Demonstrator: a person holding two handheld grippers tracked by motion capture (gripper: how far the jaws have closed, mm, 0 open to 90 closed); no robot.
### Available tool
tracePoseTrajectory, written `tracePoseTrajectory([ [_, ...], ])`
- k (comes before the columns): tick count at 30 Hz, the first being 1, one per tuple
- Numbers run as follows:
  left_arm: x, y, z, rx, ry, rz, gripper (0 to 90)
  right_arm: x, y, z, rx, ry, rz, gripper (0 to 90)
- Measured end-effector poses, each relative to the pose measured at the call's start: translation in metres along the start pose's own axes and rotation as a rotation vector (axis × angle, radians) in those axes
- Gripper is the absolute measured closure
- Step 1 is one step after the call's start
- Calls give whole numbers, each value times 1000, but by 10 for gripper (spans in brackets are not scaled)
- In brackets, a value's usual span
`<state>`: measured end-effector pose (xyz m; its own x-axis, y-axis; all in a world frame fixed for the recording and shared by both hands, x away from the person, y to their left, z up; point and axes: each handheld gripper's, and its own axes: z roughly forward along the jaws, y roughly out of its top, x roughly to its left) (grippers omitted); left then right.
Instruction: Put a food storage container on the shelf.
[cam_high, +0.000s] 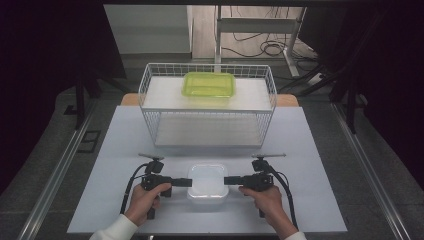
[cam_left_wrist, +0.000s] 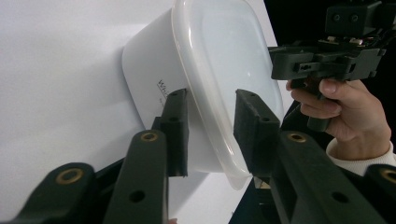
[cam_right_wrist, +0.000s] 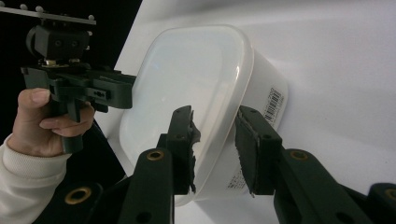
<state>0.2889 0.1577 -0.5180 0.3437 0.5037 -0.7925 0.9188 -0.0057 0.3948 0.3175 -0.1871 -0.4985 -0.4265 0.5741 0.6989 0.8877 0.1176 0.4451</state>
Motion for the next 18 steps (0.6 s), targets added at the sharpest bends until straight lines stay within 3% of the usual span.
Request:
tracePoseTrajectory([
  [18, -6, -5, -5, -20, 4, 6, 729, 1, -4, -5, -12, 31, 17, 718],
])
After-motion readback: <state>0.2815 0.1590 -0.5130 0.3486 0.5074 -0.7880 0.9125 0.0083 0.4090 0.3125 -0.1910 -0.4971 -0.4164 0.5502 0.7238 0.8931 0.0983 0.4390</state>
